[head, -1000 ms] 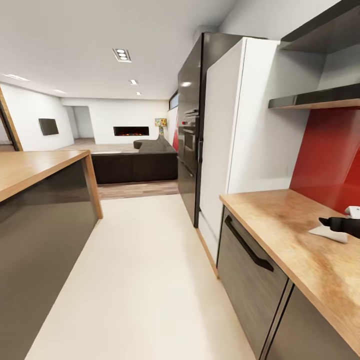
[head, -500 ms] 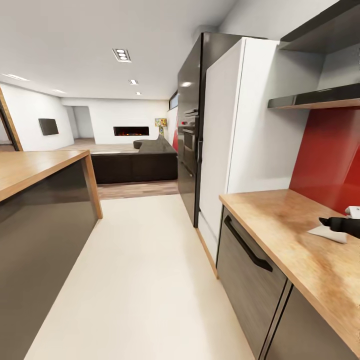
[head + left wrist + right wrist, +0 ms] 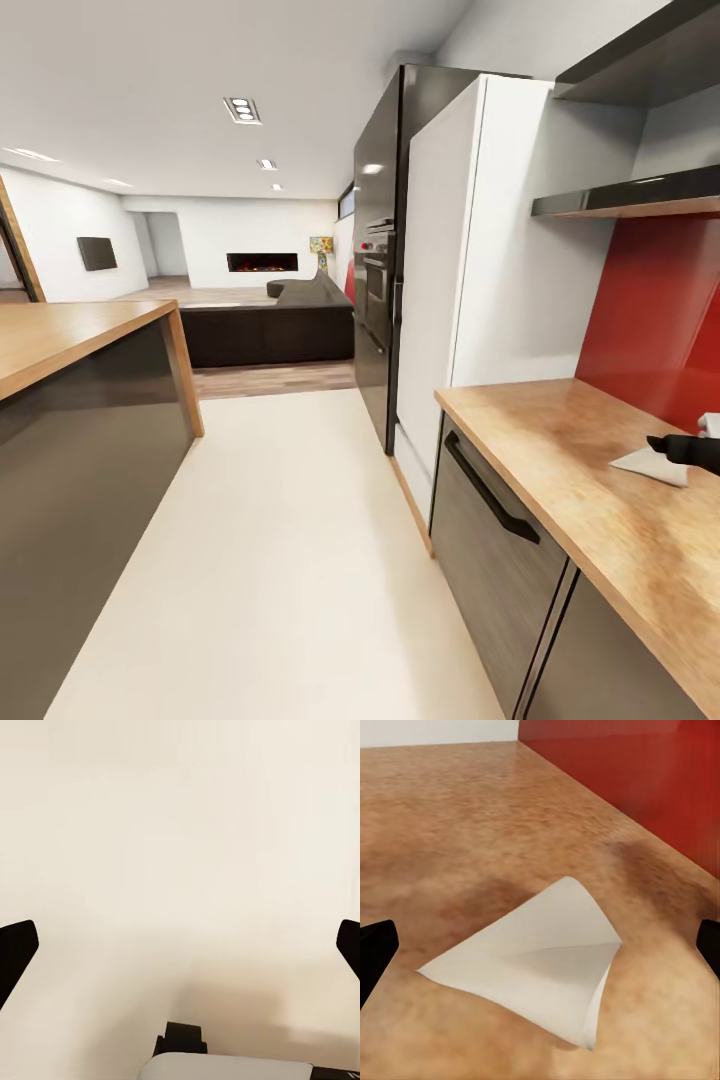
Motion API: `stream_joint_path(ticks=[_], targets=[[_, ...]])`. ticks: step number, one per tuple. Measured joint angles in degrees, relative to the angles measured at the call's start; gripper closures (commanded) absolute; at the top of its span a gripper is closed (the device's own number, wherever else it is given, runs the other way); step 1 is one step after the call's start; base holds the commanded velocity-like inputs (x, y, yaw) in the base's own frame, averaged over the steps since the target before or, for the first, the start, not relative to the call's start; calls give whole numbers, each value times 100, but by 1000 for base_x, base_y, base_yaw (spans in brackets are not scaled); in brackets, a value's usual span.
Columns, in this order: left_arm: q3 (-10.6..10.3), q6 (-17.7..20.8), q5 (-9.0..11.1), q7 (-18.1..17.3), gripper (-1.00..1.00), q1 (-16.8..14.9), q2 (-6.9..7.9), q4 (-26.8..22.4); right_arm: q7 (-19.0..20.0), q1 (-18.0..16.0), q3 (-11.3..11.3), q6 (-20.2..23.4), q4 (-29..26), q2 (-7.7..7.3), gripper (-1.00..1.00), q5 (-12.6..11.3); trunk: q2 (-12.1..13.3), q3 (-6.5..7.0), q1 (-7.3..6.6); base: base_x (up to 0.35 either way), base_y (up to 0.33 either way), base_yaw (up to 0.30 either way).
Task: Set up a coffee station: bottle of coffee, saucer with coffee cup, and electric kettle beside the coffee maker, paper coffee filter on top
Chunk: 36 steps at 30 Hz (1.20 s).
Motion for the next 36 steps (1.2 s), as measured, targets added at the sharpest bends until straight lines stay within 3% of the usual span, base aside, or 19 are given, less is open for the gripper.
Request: stream_joint_path(ticks=[6, 15, 36], targets=[[0, 0, 0, 0, -100, 0, 0, 0, -9, 0, 16, -4, 92, 0, -100, -4, 0, 0, 0, 0, 0, 0], [0, 0, 1, 0, -100, 0, 0, 0, -7, 0, 10, -372, 415, -1, -100, -7, 0, 0, 0, 0, 0, 0], [0, 0, 2, 0, -100, 0, 0, 0, 13, 0, 24, -418, 457, -1, -100, -7, 0, 0, 0, 36, 0, 0]])
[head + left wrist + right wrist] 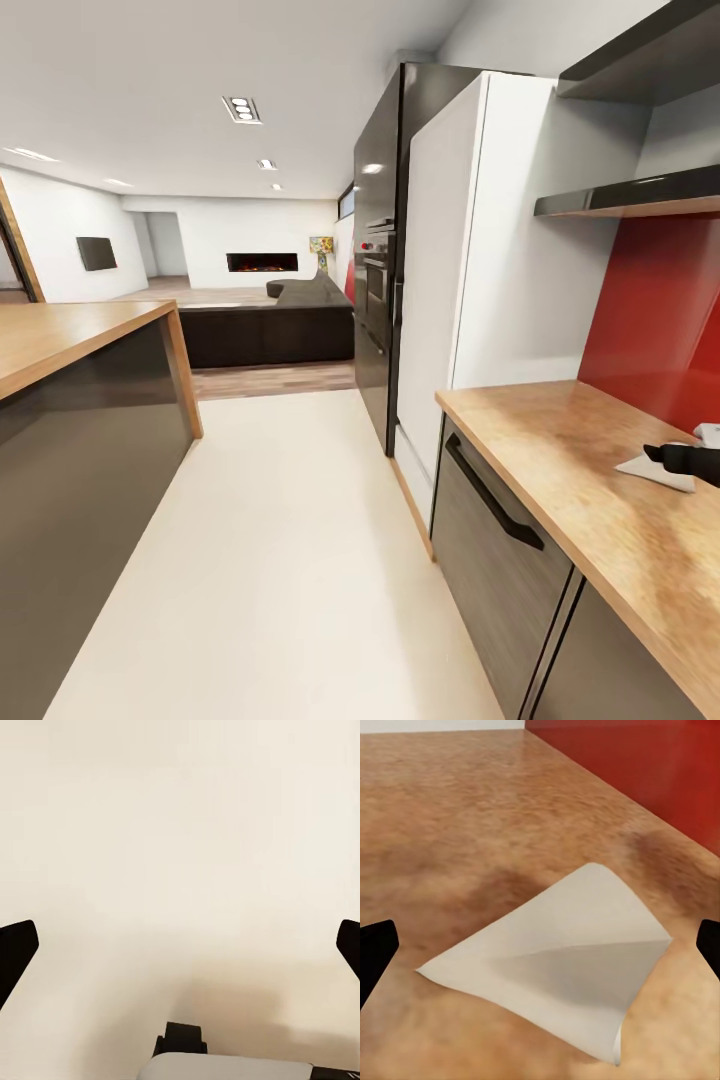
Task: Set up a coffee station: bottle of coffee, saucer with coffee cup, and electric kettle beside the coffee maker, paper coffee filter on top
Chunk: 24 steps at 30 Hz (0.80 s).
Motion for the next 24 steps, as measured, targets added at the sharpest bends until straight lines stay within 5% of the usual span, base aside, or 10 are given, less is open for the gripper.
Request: stream_joint_path(ticks=[17, 24], targets=[[0, 0, -1, 0, -100, 0, 0, 0, 38, 0, 12, -6, 283, 8, -100, -28, 0, 0, 0, 0, 0, 0], [0, 0, -1, 0, -100, 0, 0, 0, 489, 0, 8, -28, 282, 8, -100, -11, 0, 0, 0, 0, 0, 0]])
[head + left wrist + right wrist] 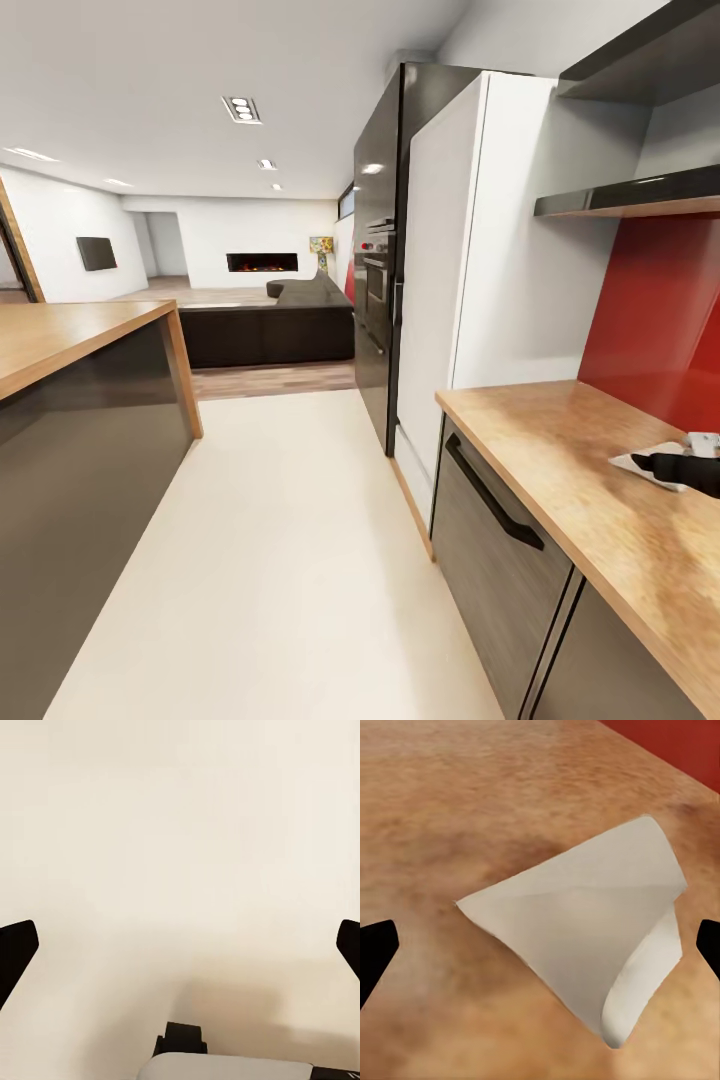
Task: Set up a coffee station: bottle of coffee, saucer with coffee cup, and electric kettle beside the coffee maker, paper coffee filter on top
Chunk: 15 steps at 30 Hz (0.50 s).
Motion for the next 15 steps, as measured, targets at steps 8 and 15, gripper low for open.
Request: stream_joint_path(ticks=[8, 15], targets=[[0, 0, 0, 0, -100, 0, -2, 0, 101, 0, -1, -19, -6, 0, -100, 3, 0, 0, 0, 0, 0, 0], [0, 0, 1, 0, -100, 0, 0, 0, 111, 0, 3, -21, -6, 0, -100, -3, 0, 0, 0, 0, 0, 0]])
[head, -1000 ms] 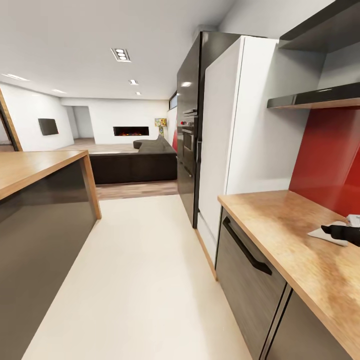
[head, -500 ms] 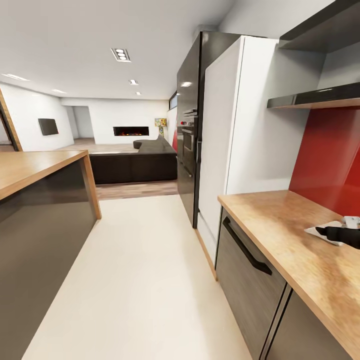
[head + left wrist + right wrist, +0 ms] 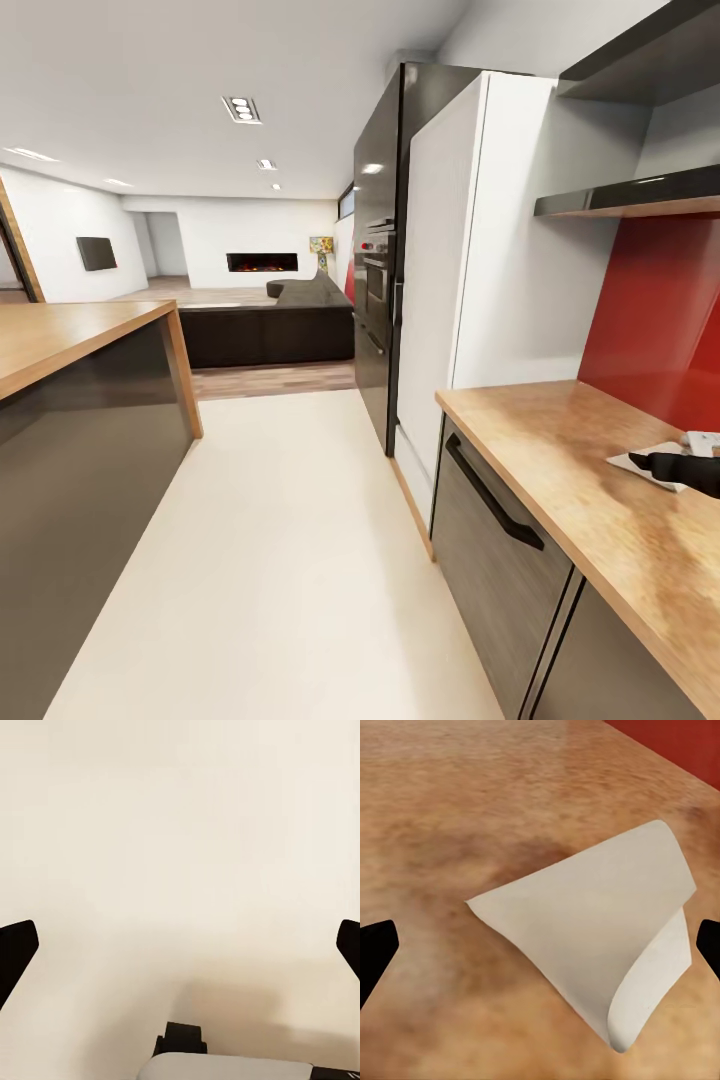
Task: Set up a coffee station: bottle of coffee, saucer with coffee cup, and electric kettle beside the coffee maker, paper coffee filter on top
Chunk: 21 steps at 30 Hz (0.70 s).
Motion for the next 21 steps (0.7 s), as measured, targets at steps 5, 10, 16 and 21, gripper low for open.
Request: stream_joint_path(ticks=[5, 10, 16, 21], targets=[[0, 0, 0, 0, -100, 0, 0, 0, 20, 0, 10, -33, 2, 0, -100, -5, 0, 0, 0, 0, 0, 0], [0, 0, 0, 0, -100, 0, 0, 0, 339, 0, 14, -96, 1, 0, -100, 6, 0, 0, 0, 0, 0, 0], [0, 0, 4, 0, -100, 0, 0, 0, 552, 0, 14, -113, 0, 0, -100, 14, 0, 0, 0, 0, 0, 0], [0, 0, 2, 0, -100, 0, 0, 0, 576, 0, 18, -114, 0, 0, -100, 10, 0, 0, 0, 0, 0, 0]])
